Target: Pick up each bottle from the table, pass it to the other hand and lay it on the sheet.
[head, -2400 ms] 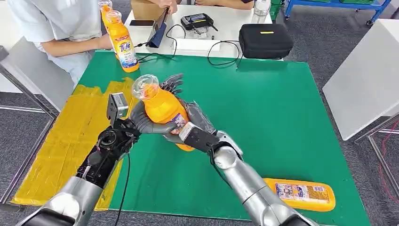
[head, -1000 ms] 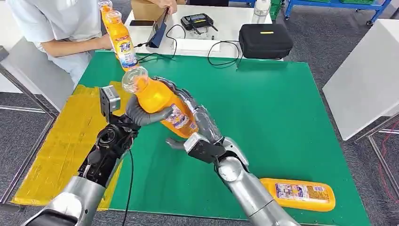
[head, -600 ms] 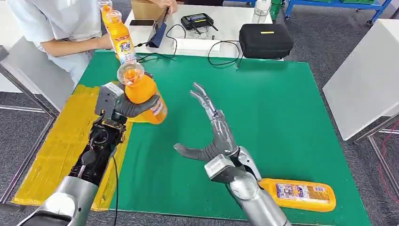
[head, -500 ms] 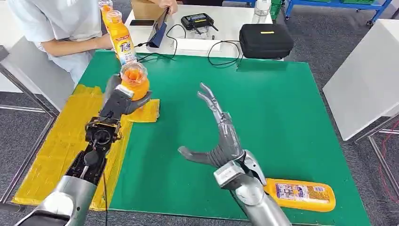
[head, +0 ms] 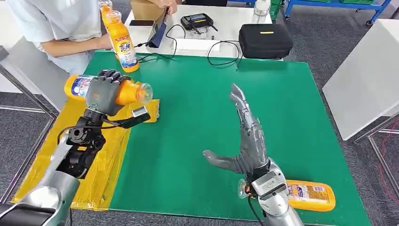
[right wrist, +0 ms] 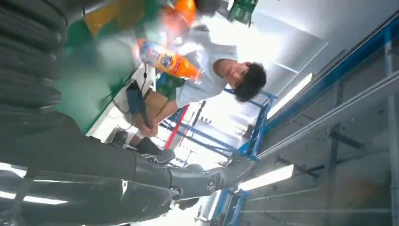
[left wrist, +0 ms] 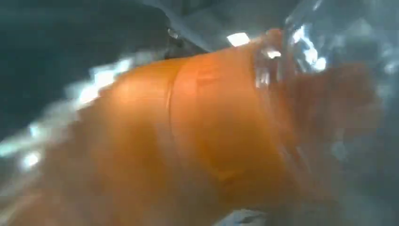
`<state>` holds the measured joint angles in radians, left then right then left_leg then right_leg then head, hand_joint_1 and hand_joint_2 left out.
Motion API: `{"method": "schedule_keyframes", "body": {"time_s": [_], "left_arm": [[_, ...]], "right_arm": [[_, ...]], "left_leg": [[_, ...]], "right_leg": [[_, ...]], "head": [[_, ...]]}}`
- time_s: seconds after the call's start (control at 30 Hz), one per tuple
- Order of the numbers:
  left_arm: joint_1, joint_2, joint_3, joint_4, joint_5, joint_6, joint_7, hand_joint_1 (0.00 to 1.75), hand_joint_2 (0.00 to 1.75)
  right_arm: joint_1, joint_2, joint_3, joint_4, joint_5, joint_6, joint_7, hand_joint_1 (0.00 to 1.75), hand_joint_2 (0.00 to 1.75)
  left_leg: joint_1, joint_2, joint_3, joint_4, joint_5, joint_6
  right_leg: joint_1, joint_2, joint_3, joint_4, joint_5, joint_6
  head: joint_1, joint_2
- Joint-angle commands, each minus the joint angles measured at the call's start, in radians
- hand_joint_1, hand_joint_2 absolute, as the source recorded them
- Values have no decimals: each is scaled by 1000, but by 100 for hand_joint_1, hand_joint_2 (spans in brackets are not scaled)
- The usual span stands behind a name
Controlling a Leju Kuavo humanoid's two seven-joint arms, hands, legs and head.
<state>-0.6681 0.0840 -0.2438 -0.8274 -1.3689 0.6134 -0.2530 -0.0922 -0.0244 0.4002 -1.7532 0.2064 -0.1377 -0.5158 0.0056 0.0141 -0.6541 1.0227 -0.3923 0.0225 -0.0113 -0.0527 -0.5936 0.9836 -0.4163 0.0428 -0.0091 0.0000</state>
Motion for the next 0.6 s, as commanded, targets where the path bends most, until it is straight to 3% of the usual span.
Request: {"method": "schedule_keyframes", "body": {"time_s": [0.03,0.3,0.37,0.6], "left_arm": [[-71,76,-106,173,-56,-5,22,175,175],[-100,110,-151,243,-125,-80,40,175,175],[-92,132,-144,278,-84,-123,-31,175,175],[-79,154,-131,346,-61,-144,-56,175,175]], "right_arm": [[20,-45,-45,-26,-9,2,2,0,175],[13,-42,-58,-30,-8,7,11,0,175],[12,-44,-63,-29,-11,12,7,0,175],[9,-41,-63,-22,-12,20,-3,0,175]], "left_leg": [[0,0,3,0,-1,-1],[0,0,2,0,-1,-1],[1,1,4,0,-2,-1],[1,1,3,0,-1,-1]], "right_leg": [[0,4,3,0,-1,-1],[0,3,2,0,-1,-1],[0,5,4,0,-1,-2],[0,5,3,0,-1,-1]], "head": [[0,0],[0,0],[0,0],[0,0]]}}
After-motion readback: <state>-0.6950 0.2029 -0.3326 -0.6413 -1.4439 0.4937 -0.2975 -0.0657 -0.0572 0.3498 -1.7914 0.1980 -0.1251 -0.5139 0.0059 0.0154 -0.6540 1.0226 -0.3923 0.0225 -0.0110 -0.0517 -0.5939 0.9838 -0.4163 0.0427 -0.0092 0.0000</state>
